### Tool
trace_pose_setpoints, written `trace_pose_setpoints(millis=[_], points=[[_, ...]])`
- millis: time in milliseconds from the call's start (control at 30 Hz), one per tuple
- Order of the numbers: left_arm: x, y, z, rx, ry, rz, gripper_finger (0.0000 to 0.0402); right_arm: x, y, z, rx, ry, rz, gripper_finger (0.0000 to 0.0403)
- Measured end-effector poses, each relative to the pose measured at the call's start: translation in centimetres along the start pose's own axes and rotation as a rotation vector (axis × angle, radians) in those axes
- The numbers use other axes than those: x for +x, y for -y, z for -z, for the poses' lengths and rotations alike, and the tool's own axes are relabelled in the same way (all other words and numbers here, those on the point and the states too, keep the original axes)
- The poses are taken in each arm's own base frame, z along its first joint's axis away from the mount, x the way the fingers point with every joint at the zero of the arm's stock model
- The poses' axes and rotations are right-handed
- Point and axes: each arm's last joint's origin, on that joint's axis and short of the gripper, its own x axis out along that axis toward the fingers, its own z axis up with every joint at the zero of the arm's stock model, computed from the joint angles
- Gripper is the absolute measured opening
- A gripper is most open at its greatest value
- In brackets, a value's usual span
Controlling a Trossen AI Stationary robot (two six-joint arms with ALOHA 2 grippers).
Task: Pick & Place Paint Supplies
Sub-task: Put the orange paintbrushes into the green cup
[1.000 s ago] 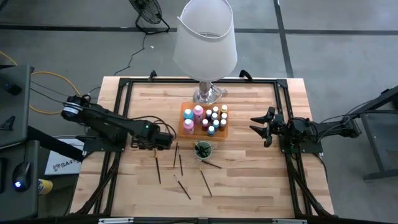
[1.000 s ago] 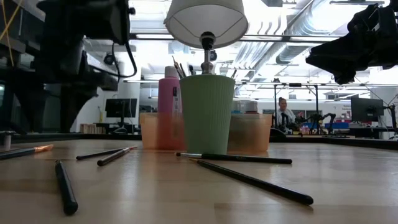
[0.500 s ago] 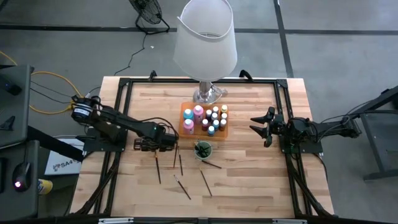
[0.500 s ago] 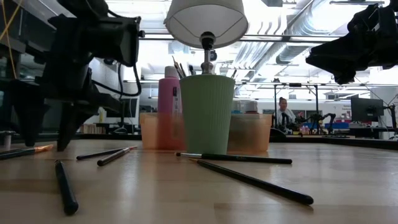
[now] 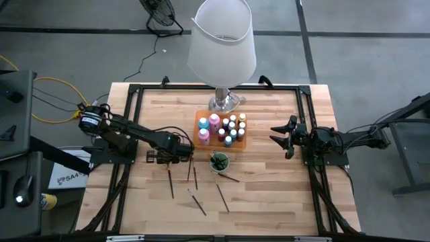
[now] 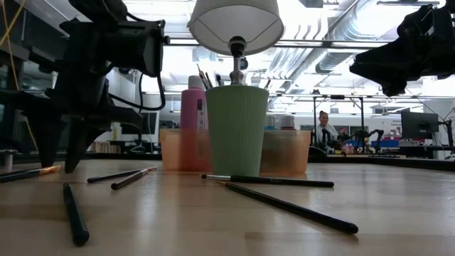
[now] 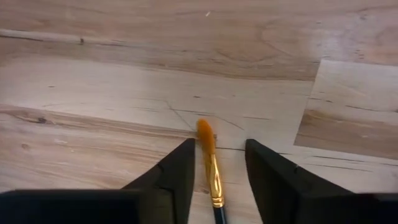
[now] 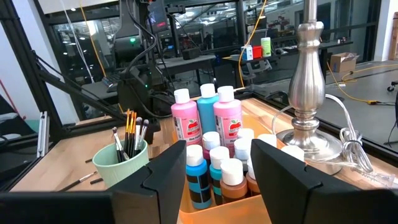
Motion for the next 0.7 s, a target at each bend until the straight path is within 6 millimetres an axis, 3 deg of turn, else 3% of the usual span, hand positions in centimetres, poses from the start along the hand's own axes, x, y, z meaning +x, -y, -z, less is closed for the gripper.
trace_pose_setpoints(millis=[700], points=[[0.07,-0.09,0.01,0.024,-0.009,-0.009,0.0017,0.00,0.00,0.00,0.000,-0.001,0.000,0.0174]])
